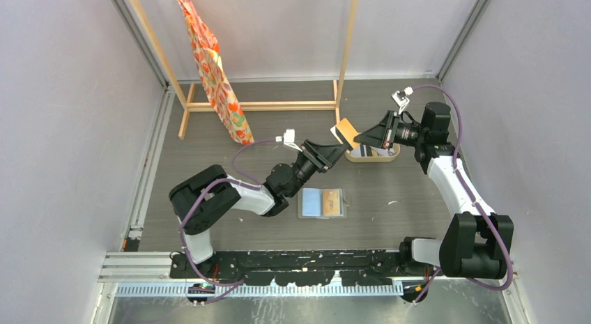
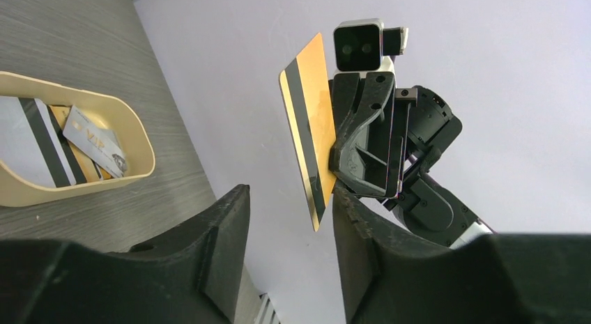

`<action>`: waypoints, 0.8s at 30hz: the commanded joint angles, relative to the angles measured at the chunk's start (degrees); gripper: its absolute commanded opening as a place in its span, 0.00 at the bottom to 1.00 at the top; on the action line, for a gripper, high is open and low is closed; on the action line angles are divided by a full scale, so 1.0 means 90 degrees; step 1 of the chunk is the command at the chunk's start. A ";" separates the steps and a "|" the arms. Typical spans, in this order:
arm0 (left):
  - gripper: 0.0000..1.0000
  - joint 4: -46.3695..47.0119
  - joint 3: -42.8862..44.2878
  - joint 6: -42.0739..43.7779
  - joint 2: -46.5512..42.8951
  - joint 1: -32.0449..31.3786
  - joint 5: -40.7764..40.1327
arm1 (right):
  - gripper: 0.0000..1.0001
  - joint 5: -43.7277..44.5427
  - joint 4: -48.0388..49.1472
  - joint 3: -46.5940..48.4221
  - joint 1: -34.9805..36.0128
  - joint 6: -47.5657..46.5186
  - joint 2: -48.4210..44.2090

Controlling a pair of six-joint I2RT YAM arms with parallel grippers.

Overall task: Put the credit cards into the card holder
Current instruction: Insert the credit card into the card holder.

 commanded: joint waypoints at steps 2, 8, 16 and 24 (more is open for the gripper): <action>0.46 0.0420 0.0180 -0.0047 -0.0168 0.0000 -0.0353 | 0.01 -0.0093 0.0266 -0.0009 0.0067 -0.0009 -0.0059; 0.40 0.0418 0.0247 -0.0093 -0.0200 0.0086 -0.0321 | 0.01 -0.0106 0.0211 -0.0011 0.0129 -0.0067 0.0028; 0.20 0.0416 0.0167 -0.0073 -0.0264 0.0202 -0.0241 | 0.01 -0.0076 0.0086 -0.0011 0.0157 -0.0191 0.0091; 0.00 0.0414 0.0030 0.0069 -0.0333 0.0428 0.0154 | 0.02 -0.0079 -0.0163 0.0021 0.0206 -0.0456 0.0117</action>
